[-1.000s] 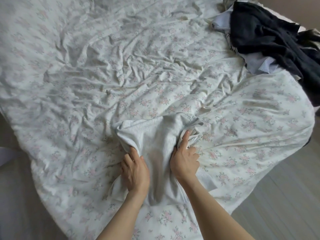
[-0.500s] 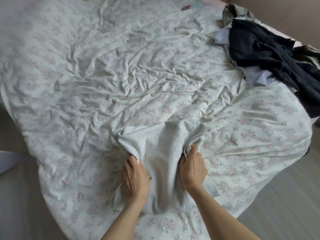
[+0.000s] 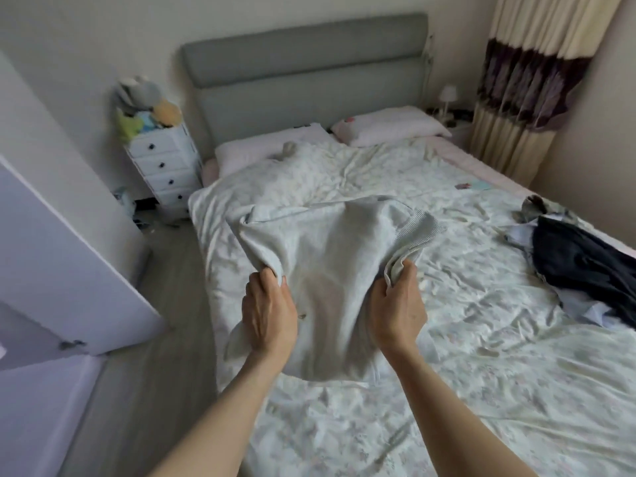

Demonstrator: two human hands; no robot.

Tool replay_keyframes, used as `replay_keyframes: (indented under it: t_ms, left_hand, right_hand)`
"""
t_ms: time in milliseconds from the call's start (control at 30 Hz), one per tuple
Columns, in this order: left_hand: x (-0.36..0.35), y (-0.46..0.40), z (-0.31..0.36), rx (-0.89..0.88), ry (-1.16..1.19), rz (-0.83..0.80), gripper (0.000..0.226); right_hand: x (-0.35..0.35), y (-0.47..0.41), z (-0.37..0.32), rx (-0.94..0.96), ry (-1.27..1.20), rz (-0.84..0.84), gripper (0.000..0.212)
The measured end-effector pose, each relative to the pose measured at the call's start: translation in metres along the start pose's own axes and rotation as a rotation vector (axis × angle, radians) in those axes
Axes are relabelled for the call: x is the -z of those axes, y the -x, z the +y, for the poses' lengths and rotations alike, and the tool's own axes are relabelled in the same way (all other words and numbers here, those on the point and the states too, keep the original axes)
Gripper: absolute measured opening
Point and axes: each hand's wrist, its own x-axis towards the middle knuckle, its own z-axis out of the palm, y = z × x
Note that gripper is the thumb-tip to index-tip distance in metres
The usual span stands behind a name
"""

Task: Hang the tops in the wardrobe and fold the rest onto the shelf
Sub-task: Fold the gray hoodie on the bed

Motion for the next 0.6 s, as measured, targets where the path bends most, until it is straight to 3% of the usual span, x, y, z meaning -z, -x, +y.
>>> replay_keyframes:
  t_ms: [267,600]
  left_hand:
    - [0.207,-0.052,-0.12,-0.022,0.035,0.295,0.021]
    - [0.411,-0.109,-0.232,-0.113,-0.16,0.583,0.012]
  right_hand:
    - [-0.017,0.125,-0.196,0.183,-0.24,0.114,0.025]
    - [-0.056,0.241,-0.386,0.297,-0.518,0.028,0.028]
